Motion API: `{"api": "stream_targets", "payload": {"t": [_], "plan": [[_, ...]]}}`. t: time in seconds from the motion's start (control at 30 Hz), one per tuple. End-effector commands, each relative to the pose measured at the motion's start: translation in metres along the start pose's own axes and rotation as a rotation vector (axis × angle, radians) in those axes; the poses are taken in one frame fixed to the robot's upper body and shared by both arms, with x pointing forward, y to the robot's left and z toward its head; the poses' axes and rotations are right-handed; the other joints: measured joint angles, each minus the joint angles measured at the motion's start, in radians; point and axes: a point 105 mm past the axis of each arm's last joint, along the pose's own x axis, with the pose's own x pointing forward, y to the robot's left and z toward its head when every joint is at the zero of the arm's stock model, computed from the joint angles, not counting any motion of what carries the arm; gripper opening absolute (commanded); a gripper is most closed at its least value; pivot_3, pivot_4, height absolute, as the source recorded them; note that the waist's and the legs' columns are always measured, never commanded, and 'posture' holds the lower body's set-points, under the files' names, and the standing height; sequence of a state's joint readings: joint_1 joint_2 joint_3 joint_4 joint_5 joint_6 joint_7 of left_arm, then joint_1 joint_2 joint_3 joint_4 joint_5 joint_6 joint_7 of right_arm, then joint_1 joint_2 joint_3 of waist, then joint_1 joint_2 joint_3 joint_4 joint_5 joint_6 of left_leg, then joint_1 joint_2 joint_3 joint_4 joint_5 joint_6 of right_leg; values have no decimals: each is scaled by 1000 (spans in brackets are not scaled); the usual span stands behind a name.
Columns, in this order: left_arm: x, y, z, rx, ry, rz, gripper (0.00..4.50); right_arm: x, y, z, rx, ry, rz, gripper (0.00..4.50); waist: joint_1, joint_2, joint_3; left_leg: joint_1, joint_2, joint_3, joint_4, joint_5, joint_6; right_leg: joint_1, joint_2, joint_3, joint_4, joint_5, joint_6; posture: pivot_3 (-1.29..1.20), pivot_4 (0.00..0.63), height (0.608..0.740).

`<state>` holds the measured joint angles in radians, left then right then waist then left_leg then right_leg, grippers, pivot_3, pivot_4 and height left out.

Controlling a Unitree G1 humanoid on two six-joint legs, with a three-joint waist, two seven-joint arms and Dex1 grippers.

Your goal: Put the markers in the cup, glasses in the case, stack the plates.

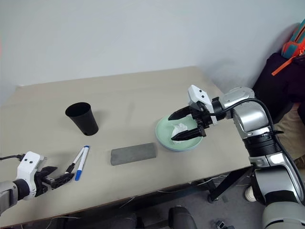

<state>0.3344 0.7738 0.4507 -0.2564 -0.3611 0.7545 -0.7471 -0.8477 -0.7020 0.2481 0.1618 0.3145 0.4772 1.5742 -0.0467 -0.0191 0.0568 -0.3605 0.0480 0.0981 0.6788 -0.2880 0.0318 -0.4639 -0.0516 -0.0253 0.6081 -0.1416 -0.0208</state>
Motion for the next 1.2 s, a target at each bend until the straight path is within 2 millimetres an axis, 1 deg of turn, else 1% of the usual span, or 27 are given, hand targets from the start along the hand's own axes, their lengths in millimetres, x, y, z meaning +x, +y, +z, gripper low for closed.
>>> {"api": "stream_targets", "payload": {"t": [0.03,0.3,0.33,0.37,0.47,0.63,0.73,0.9,1.03,1.13,1.2], "plan": [[2,4,-3,4,19,21,4346,-9,-1,13,-51,-13,-30,4182,0,1,0,0,0,0,0,0,0,0,0,0,0,0,0,0,0,738],[7,5,-5,-38,17,18,4346,-8,-4,12,-54,-11,-46,4182,0,4,0,1,1,0,0,0,0,0,0,-2,0,0,0,0,0,738],[8,5,-5,-45,13,16,3987,-8,-5,12,-55,-10,-48,4182,0,5,0,1,1,-1,0,0,0,0,0,-3,0,0,0,0,0,738],[9,4,-4,-50,10,14,3821,-8,-5,11,-55,-10,-49,4182,0,5,0,1,1,-1,0,0,0,0,-1,-3,0,0,0,0,0,738],[11,3,-2,-55,4,7,2894,-8,-5,11,-57,-10,-49,4182,0,5,-1,1,2,-1,0,0,0,0,-1,-6,0,0,0,0,0,738],[14,2,6,-77,-29,-3,1263,-7,-7,11,-62,-10,-52,4182,2,6,-1,0,1,-1,0,0,0,1,-4,-8,0,0,0,0,0,738],[16,-3,10,-90,-43,-34,294,-6,-7,12,-65,-11,-52,4182,4,6,-1,0,0,-1,0,0,0,1,-5,-8,-1,0,0,0,0,738],[18,-9,15,-101,-63,-71,294,-4,-7,12,-68,-11,-51,4182,4,6,-1,-2,-1,-1,0,0,0,1,-10,-15,0,0,0,0,0,738],[15,-8,23,-95,-101,-77,294,-4,-8,12,-70,-12,-54,4182,3,5,-1,-1,-2,-1,0,0,0,1,-13,-18,-1,0,0,0,0,738],[3,-11,41,-76,-169,-129,294,-3,-8,12,-70,-10,-56,4182,3,4,-1,-2,-2,-1,0,0,0,1,-13,-19,-1,0,0,0,0,738],[-5,-11,49,-47,-194,-149,294,-3,-9,11,-70,-9,-57,4182,1,2,-1,-2,-2,-1,0,0,0,1,-13,-20,-1,0,0,0,0,738]]}}
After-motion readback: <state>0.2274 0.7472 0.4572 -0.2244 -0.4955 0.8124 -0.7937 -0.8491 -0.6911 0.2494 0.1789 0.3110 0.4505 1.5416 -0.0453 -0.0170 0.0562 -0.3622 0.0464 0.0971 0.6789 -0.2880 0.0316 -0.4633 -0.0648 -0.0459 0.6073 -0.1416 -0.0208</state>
